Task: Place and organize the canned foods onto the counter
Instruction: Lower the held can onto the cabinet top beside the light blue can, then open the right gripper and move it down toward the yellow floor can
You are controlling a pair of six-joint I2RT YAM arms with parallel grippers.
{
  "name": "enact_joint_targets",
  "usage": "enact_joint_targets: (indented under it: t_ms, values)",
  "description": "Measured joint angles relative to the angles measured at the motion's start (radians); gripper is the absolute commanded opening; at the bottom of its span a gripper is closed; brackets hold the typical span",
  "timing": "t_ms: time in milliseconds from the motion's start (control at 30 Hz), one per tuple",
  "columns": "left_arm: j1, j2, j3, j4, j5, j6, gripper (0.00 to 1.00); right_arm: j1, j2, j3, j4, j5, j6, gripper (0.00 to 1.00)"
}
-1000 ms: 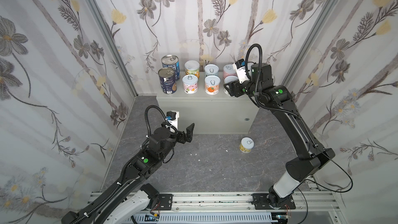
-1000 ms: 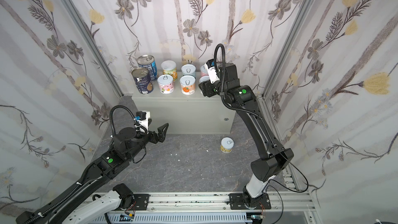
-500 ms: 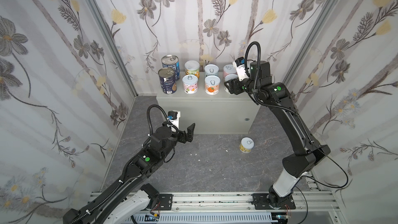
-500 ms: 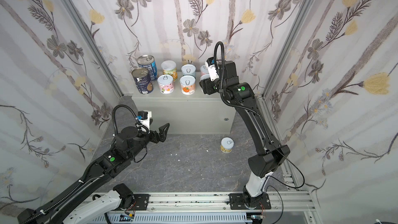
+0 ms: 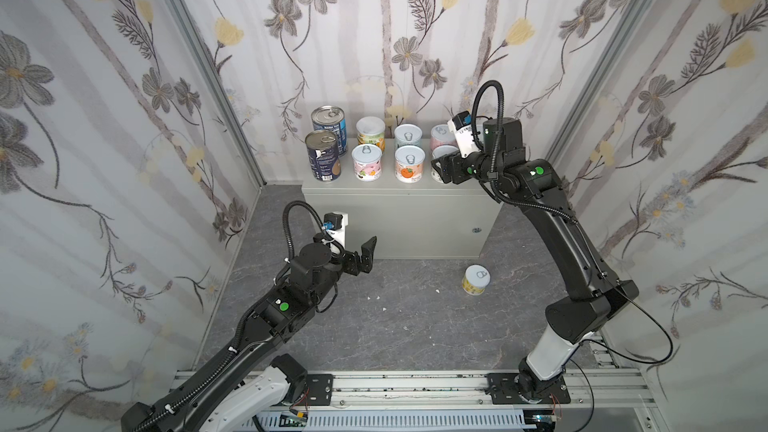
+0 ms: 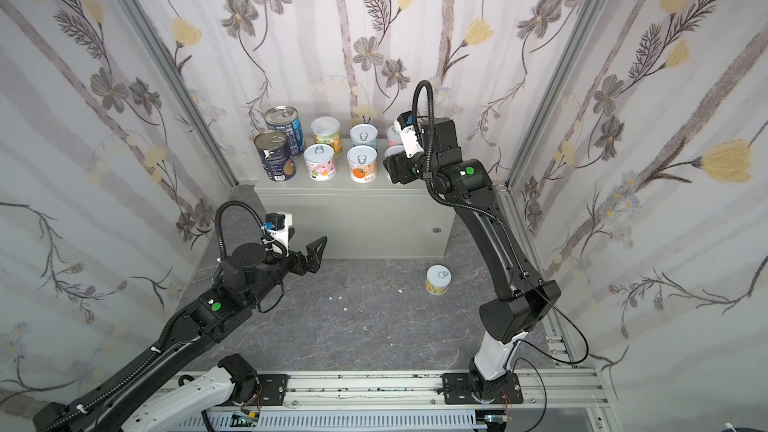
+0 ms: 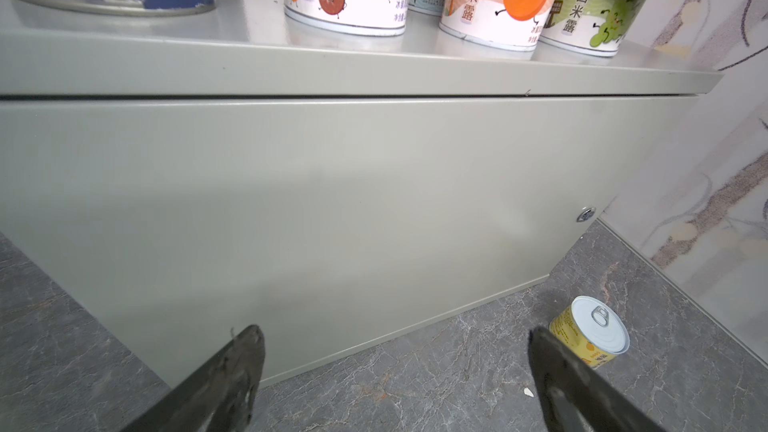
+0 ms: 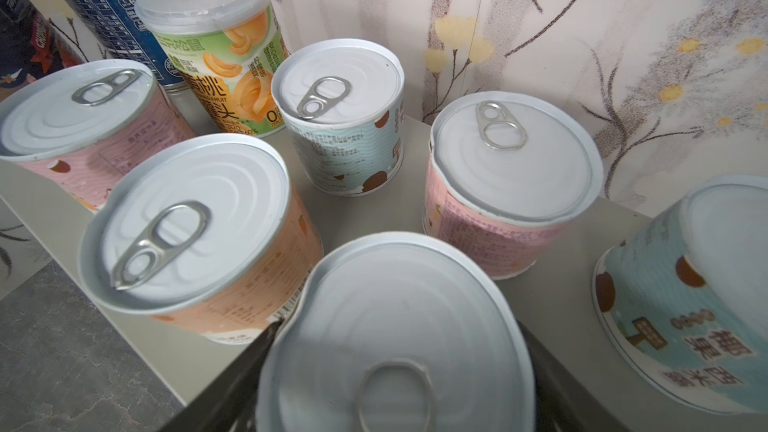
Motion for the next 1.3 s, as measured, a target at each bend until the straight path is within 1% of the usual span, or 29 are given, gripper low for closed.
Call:
enact_joint_targets:
  t_ms: [200, 433, 533, 567, 600, 633, 733, 867, 1033, 1133, 1200, 1300]
  values:
    - [0.000, 0.000, 0.000, 0.000, 0.000, 0.001, 1.00, 0.000, -0.013, 0.000, 0.003, 0.029, -0.002, 0.86]
    - [0.000, 0.002, 0.000, 0.000, 0.000, 0.001, 1.00, 0.000, -0.057, -0.010, 0.008, 0.040, -0.009, 0.88]
    - [0.000, 0.005, 0.000, 0.000, -0.001, 0.000, 1.00, 0.000, -0.108, -0.064, 0.027, 0.034, -0.009, 0.91]
    - [0.000, 0.008, 0.001, 0.000, -0.001, -0.004, 1.00, 0.001, -0.132, -0.098, 0.041, 0.030, -0.009, 0.94]
    - [0.000, 0.012, 0.005, -0.002, -0.001, -0.008, 1.00, 0.001, -0.159, -0.138, 0.060, 0.027, -0.008, 0.99]
    - [0.000, 0.019, 0.011, -0.003, -0.001, -0.008, 1.00, 0.001, -0.185, -0.178, 0.079, 0.024, -0.008, 1.00]
    - [-0.002, 0.045, 0.044, -0.016, 0.000, -0.013, 1.00, 0.002, -0.298, -0.348, 0.163, 0.013, 0.008, 1.00]
    - [-0.010, 0.092, 0.097, -0.039, 0.022, -0.018, 1.00, 0.002, -0.520, -0.620, 0.325, -0.001, 0.045, 1.00]
    - [-0.059, 0.142, 0.108, -0.037, 0.066, -0.005, 1.00, 0.001, -0.768, -0.908, 0.488, -0.008, 0.099, 1.00]
    - [-0.092, 0.185, 0.113, -0.019, 0.094, 0.016, 1.00, 0.000, -0.895, -1.083, 0.546, 0.056, 0.133, 1.00]
    - [-0.115, 0.216, 0.122, 0.001, 0.106, 0.033, 1.00, -0.005, -0.972, -1.201, 0.573, 0.123, 0.173, 1.00]
    - [-0.143, 0.260, 0.141, 0.024, 0.132, 0.058, 1.00, -0.020, -1.062, -1.358, 0.611, 0.203, 0.236, 1.00]
